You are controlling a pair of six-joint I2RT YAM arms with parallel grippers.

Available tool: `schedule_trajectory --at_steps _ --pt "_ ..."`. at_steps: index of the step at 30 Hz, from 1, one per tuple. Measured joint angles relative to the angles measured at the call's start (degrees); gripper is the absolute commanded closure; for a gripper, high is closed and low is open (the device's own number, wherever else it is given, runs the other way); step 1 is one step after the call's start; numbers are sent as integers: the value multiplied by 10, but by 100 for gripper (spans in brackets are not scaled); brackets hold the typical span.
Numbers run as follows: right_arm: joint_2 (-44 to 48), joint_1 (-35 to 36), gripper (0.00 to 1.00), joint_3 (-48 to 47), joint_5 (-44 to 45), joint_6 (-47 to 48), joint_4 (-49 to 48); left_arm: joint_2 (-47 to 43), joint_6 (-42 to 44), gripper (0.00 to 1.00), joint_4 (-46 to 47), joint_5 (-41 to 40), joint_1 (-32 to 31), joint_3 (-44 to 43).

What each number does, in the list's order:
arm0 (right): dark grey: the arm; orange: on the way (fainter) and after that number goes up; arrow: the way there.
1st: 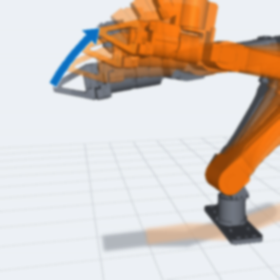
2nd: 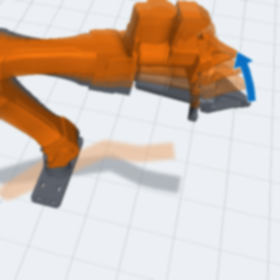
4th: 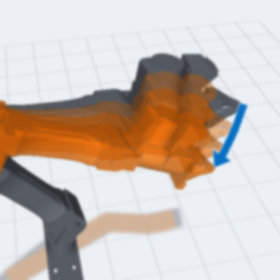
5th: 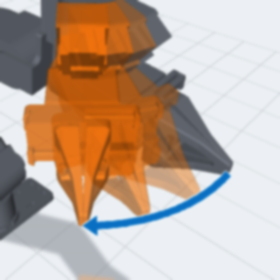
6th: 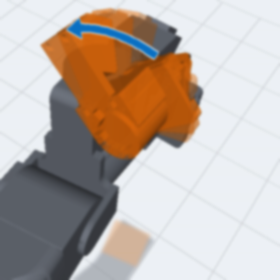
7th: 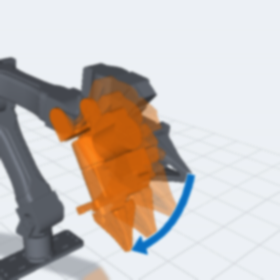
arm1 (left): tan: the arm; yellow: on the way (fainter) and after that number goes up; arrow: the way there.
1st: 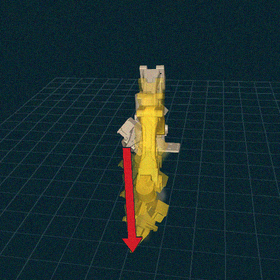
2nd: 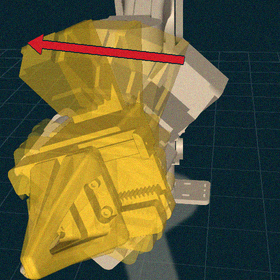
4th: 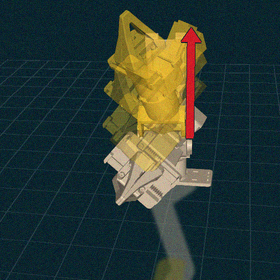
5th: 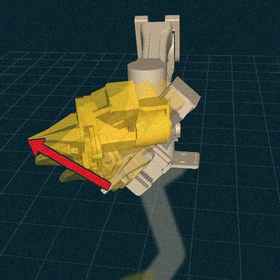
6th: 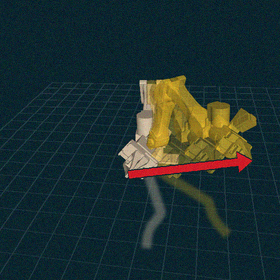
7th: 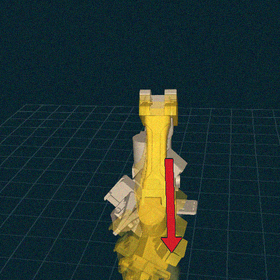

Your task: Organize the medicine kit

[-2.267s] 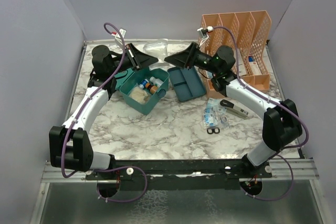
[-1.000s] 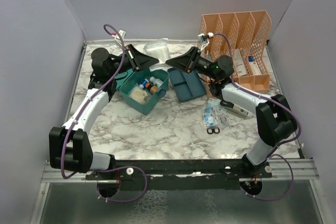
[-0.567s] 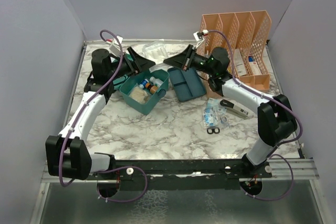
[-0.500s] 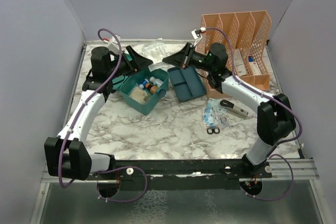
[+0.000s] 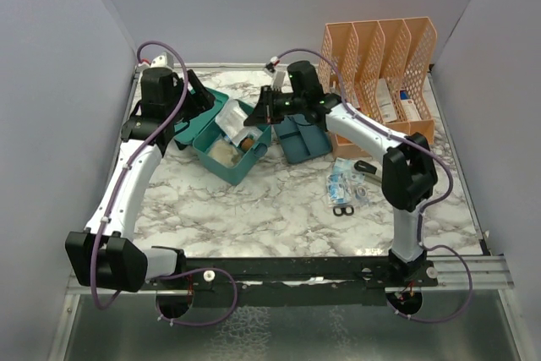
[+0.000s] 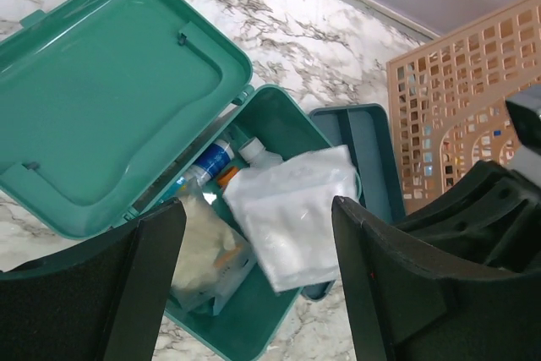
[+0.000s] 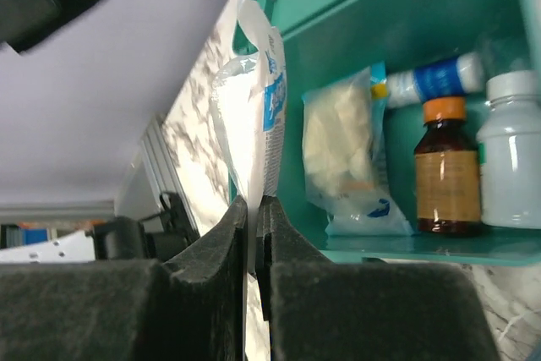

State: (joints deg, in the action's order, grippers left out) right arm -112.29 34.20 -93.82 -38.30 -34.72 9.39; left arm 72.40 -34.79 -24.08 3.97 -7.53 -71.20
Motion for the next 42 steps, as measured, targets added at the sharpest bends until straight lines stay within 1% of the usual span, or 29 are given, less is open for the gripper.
schedule_trajectory --at_steps 4,8,16,19,23,24,27,28,29,34,39,42 --pt "-37 37 99 -56 8 48 86 12 10 27 -13 -17 0 -14" --pt "-65 63 99 -101 25 83 147 24 17 27 -17 -26 0 -18" --pt "-107 82 97 -144 36 118 215 33 26 27 -23 -34 0 -23" --pt "-122 84 86 -159 46 127 229 35 29 27 -23 -35 0 -24" --pt "-136 95 62 -181 65 136 253 37 32 26 -24 -35 0 -25" --pt "-136 98 58 -185 72 139 258 37 33 26 -24 -35 0 -25" --pt "-136 102 53 -189 90 143 261 37 35 26 -26 -35 0 -26" --pt "-136 104 49 -189 96 144 261 37 36 26 -26 -36 0 -27" --pt "-136 104 47 -189 107 146 262 37 37 26 -26 -36 0 -27" --pt "-133 104 48 -189 152 159 261 37 43 26 -30 -44 0 -33" --pt "-131 103 58 -189 177 171 257 37 47 26 -33 -50 0 -34" --pt "-131 103 61 -189 182 171 251 37 48 26 -35 -50 0 -34"
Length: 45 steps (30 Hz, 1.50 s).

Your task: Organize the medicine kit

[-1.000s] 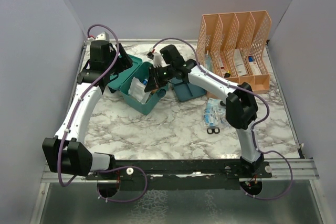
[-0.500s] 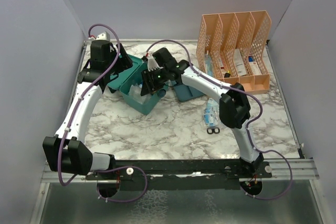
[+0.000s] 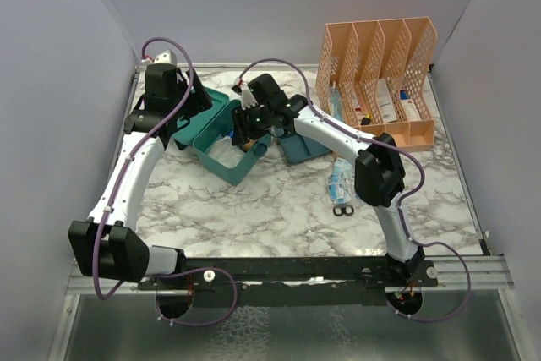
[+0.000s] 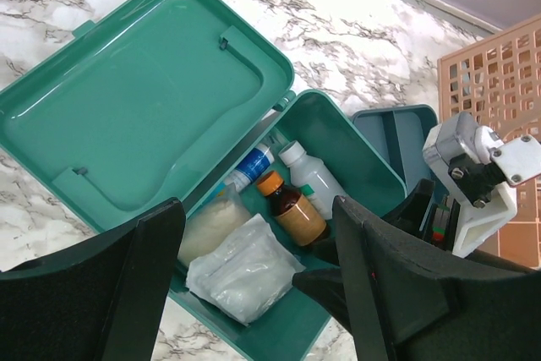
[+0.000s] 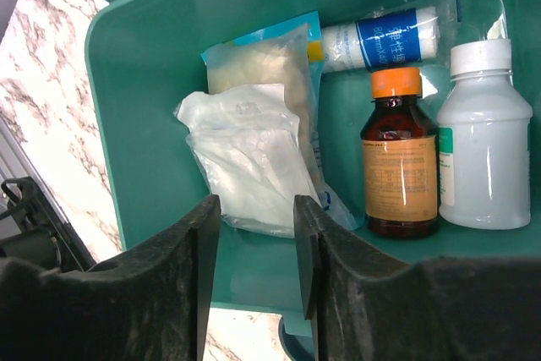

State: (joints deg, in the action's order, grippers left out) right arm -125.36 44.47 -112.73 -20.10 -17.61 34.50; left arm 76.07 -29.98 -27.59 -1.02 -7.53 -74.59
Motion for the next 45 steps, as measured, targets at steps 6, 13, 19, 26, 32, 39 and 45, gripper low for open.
schedule_trajectory --at_steps 6,13,19,26,32,39,45 --pt "11 0 61 6 24 -10 -21 0 18 27 9 34 0 0" --pt "150 -16 61 150 117 -85 -94 0 71 36 57 131 -33 25" --pt "264 -54 61 249 233 -165 -100 0 122 45 69 157 -117 67" --pt "332 -71 59 359 316 -253 -46 16 109 54 65 123 -140 115" --pt "376 -103 53 448 344 -303 13 29 72 50 30 62 -140 140" --pt "404 -121 48 499 358 -316 35 100 45 44 8 28 -140 137" --pt "405 -127 44 518 360 -316 36 152 45 42 -4 1 -140 101"
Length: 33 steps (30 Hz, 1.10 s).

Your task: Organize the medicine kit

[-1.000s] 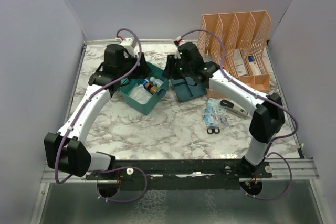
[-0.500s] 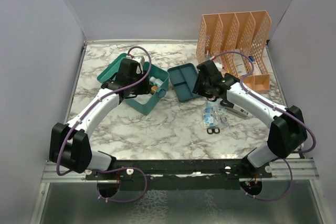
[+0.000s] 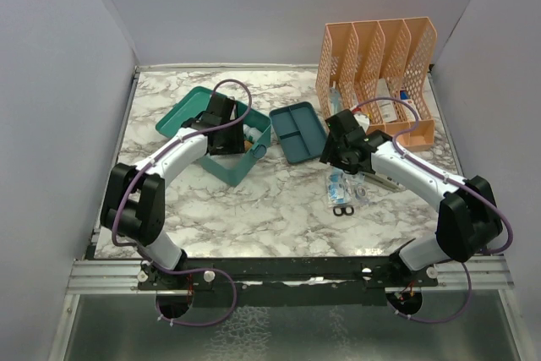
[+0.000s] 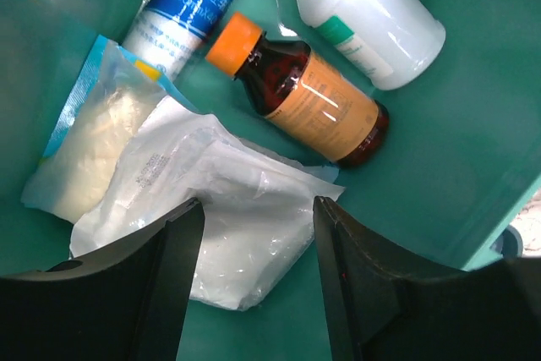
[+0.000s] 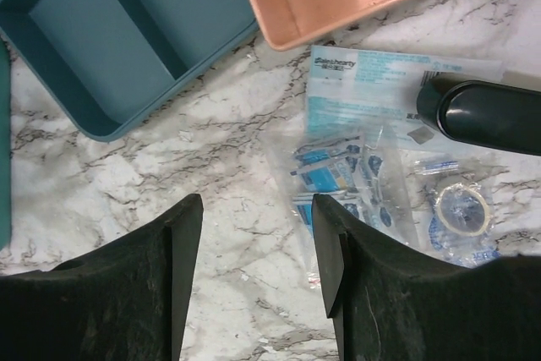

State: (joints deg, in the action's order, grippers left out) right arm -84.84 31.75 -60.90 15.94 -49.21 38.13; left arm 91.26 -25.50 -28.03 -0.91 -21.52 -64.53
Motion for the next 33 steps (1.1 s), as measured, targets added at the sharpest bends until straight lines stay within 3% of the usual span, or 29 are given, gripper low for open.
schedule_trajectory --at_steps 13,21,26,33 --pt "-2 -17 51 25 0 15 0 36 -2 47 -16 -23 0 -26" --pt "-9 -21 49 40 4 10 24 33 -3 40 -40 -19 0 -38" --pt "3 -28 47 72 13 16 30 5 -3 39 -59 -17 0 -53" --pt "81 -97 48 139 -24 80 -28 -60 8 36 -69 -23 0 -91"
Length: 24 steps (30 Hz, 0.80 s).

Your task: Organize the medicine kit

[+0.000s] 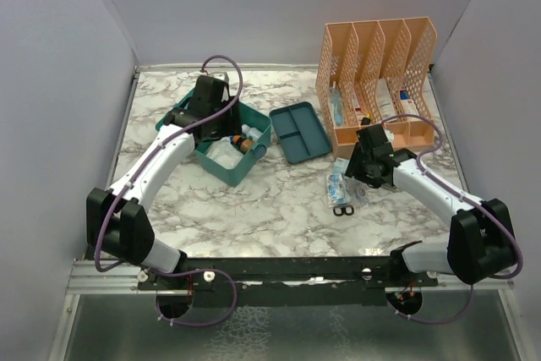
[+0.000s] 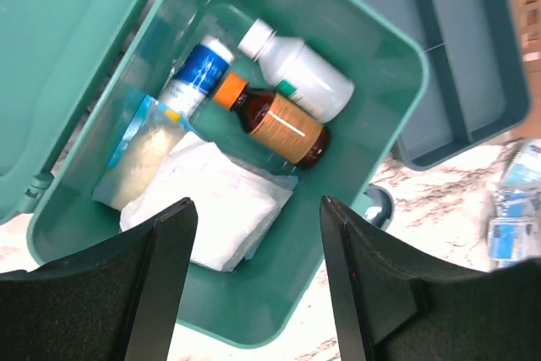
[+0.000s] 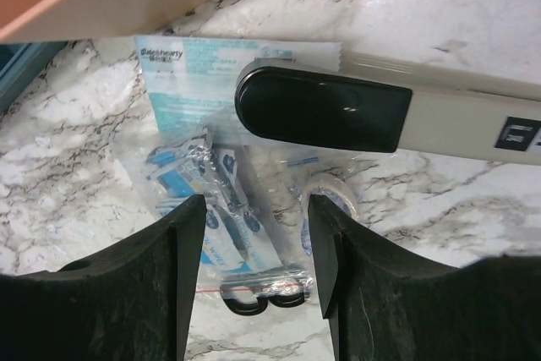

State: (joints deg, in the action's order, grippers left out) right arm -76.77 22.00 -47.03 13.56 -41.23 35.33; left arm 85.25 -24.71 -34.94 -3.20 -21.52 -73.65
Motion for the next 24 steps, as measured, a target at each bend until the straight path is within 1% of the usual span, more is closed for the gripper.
schedule_trajectory --at_steps 2,6,12,16,19,21,24 --pt "12 -13 48 19 -25 18 -26 -16 7 36 7 5 0 -6" --pt "16 -18 49 47 -73 45 -63 -51 23 34 43 30 0 1" --pt "5 -24 54 52 -107 68 -94 -131 32 32 140 101 0 58" --pt "-20 -26 60 54 -129 81 -112 -162 28 31 201 140 0 92" --pt "-36 -26 67 54 -148 92 -119 -175 25 29 229 151 0 109" --pt "-39 -26 74 54 -161 101 -122 -179 24 29 240 155 0 112" --pt "-39 -26 88 54 -173 110 -129 -183 23 26 256 158 0 112"
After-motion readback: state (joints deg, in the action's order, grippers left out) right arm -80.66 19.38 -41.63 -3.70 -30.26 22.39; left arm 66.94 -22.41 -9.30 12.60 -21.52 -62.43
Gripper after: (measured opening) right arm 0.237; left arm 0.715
